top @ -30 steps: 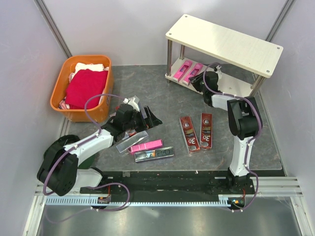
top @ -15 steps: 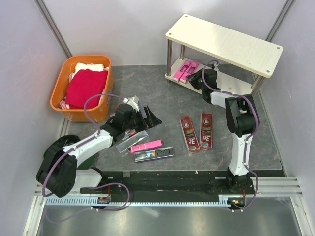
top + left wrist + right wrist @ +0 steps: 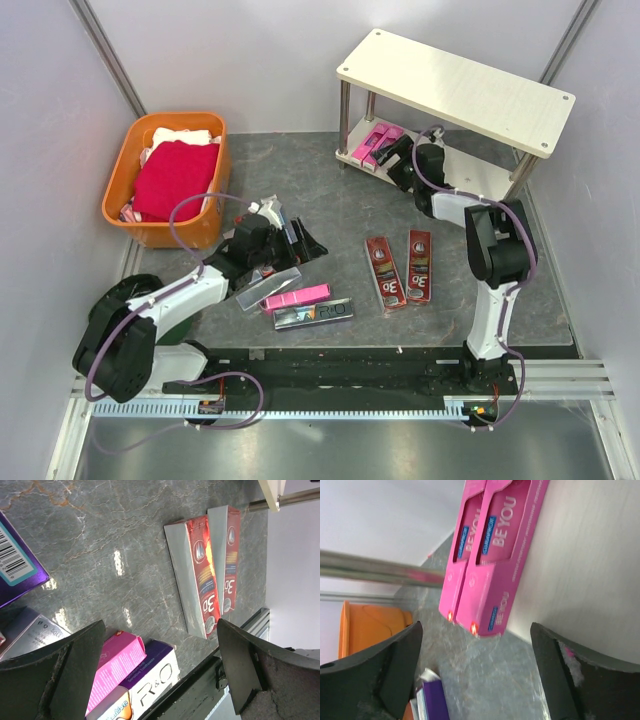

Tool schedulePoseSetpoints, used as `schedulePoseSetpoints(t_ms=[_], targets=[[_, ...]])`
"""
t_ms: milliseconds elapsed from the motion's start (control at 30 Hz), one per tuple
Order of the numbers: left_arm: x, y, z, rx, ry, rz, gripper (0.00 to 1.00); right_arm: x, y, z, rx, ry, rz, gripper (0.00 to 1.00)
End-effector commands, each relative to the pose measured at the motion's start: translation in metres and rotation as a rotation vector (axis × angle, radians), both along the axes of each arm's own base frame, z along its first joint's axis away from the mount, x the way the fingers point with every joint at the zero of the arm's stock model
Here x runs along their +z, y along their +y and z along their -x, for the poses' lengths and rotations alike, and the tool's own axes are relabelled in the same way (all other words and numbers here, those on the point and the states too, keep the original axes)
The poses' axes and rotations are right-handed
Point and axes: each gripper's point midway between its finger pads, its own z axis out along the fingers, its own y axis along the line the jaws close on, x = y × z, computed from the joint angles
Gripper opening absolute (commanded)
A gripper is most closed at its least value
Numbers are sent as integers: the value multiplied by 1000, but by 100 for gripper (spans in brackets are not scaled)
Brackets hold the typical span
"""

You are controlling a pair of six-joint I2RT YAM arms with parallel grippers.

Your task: Place and organize the toothpastes onto the shelf

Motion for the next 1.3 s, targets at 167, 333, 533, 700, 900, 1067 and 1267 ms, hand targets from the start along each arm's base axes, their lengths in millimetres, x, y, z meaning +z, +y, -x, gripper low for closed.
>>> schedulePoseSetpoints(t_ms=[167,333,533,700,900,1067,1267], targets=[[27,17,-2,28,-121,-54,100,28,-6,55,53,-10,47,98],[31,26,0,31,-141,-105,100,22,-8,99,88,22,35,98],[36,28,6,19,-152,-103,100,27,-10,149,128,36,45,98],[40,25,5,-20,-176,-111,100,57,-16,180,114,-41,77,98],[26,34,-7,-14,-194,-204,100,110,5,202,88,-193,161,98],[13,54,-17,30,-123,-301,100,80,30,220,145,-153,206,98],[7,77,-24,48,-80,-379,99,43,40,226,218,-92,224,98]])
